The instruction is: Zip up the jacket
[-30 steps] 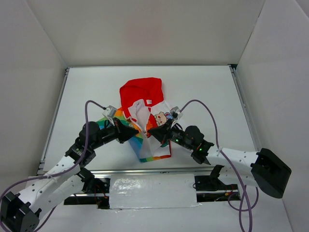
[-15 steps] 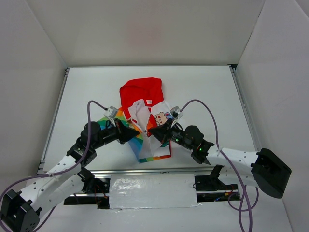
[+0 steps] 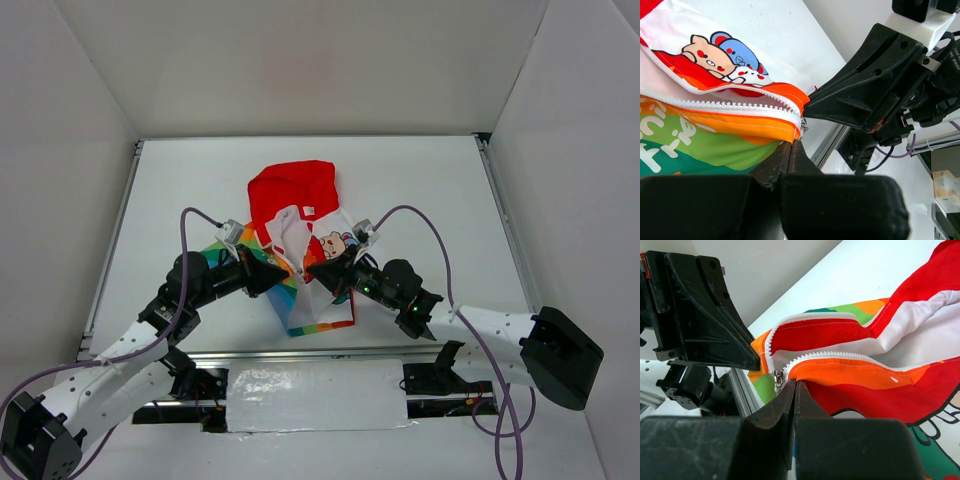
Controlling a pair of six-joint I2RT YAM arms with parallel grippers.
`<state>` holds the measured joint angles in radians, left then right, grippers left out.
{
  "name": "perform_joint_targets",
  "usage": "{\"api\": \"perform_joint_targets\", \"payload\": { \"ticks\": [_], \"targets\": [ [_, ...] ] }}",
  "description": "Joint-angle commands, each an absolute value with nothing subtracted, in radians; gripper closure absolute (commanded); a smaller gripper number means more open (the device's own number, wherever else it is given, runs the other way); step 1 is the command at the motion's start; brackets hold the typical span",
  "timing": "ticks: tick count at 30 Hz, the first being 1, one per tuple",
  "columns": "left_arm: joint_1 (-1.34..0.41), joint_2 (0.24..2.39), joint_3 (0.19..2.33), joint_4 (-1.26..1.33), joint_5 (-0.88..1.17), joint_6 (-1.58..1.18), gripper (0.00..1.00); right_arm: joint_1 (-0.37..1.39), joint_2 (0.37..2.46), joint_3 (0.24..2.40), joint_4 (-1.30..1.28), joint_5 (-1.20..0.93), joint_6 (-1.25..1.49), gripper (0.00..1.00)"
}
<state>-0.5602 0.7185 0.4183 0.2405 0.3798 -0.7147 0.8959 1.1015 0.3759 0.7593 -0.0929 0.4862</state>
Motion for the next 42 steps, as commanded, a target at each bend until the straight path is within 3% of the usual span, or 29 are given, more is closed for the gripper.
{"api": "perform_joint_targets", "payload": {
  "ticks": [1, 42],
  "targets": [
    [-0.565, 0.719, 0.414, 0.299, 0.387, -0.721, 1.00, 0.894, 1.094, 0.419, 0.795, -0.097, 0.485, 1.00],
    [-0.565, 0.744, 0.403, 0.336, 0.403, -0.735, 1.00, 0.893, 1.114, 0.457, 0.779, -0.109, 0.494, 1.00]
  ]
}}
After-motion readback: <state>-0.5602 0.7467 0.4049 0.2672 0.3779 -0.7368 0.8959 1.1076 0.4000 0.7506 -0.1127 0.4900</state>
